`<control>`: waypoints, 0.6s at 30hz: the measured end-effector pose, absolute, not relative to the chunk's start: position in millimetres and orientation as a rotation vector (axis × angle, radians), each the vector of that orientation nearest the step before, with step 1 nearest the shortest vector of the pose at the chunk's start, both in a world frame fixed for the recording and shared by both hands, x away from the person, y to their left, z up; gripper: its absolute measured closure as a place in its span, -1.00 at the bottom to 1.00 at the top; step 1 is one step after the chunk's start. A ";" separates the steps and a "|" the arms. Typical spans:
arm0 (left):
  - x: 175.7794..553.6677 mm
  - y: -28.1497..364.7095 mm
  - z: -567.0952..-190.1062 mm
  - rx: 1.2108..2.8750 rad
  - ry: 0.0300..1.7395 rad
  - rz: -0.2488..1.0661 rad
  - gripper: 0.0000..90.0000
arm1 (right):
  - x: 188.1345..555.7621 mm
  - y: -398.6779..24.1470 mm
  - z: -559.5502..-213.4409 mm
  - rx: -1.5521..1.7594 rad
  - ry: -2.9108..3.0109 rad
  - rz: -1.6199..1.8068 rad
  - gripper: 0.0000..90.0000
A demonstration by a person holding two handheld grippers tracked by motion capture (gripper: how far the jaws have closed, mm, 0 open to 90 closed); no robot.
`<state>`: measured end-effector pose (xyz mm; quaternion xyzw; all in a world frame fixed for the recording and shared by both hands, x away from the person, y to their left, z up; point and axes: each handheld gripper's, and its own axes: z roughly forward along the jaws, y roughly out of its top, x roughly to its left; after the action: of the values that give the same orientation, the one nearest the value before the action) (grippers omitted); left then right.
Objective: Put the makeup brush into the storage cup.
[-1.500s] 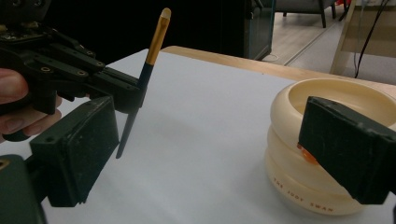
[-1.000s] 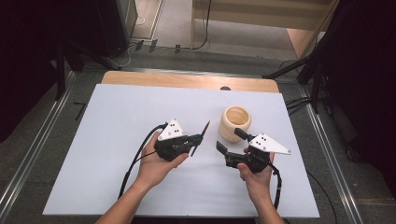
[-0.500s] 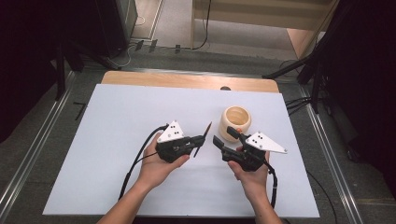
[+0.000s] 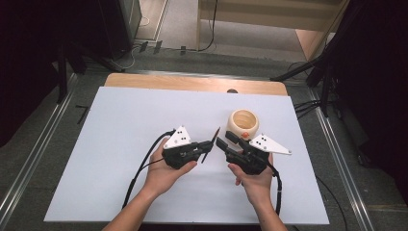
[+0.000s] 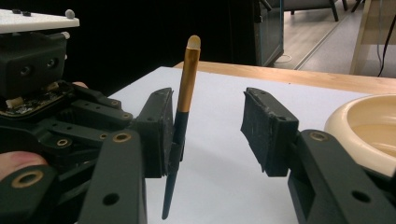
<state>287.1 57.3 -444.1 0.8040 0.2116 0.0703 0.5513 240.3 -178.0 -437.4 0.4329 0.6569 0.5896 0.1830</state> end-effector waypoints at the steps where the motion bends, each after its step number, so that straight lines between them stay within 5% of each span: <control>1: 286.8 56.6 -444.4 1.900 0.500 0.165 0.90 | 240.6 -177.1 -437.6 1.221 1.854 1.672 0.24; 18: 284.3 53.3 -445.1 1.896 0.468 0.164 0.90 | 243.2 -168.1 -439.2 1.188 1.877 1.743 0.49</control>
<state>284.3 53.3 -445.1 0.8035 0.1984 0.0694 0.5570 243.2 -168.1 -439.2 0.4156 0.6563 0.6095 0.1582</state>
